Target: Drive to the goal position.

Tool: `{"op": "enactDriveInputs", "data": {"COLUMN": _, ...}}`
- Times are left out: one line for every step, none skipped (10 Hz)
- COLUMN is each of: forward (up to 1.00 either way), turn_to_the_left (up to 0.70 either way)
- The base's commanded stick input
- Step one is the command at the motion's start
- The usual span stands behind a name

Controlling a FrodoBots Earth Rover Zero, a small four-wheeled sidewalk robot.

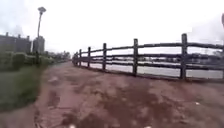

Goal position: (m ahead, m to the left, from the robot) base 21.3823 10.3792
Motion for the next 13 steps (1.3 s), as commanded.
{"op": "enactDriveInputs", "data": {"forward": 1.00, "turn_to_the_left": 0.12}}
{"op": "enactDriveInputs", "data": {"forward": 1.00, "turn_to_the_left": 0.12}}
{"op": "enactDriveInputs", "data": {"forward": 1.00, "turn_to_the_left": 0.12}}
{"op": "enactDriveInputs", "data": {"forward": 1.00, "turn_to_the_left": 0.12}}
{"op": "enactDriveInputs", "data": {"forward": 1.00, "turn_to_the_left": 0.12}}
{"op": "enactDriveInputs", "data": {"forward": 1.00, "turn_to_the_left": 0.12}}
{"op": "enactDriveInputs", "data": {"forward": 1.00, "turn_to_the_left": 0.12}}
{"op": "enactDriveInputs", "data": {"forward": 1.00, "turn_to_the_left": 0.12}}
{"op": "enactDriveInputs", "data": {"forward": 1.00, "turn_to_the_left": 0.12}}
{"op": "enactDriveInputs", "data": {"forward": 1.00, "turn_to_the_left": 0.12}}
{"op": "enactDriveInputs", "data": {"forward": 1.00, "turn_to_the_left": 0.12}}
{"op": "enactDriveInputs", "data": {"forward": 1.00, "turn_to_the_left": 0.12}}
{"op": "enactDriveInputs", "data": {"forward": 1.00, "turn_to_the_left": 0.12}}
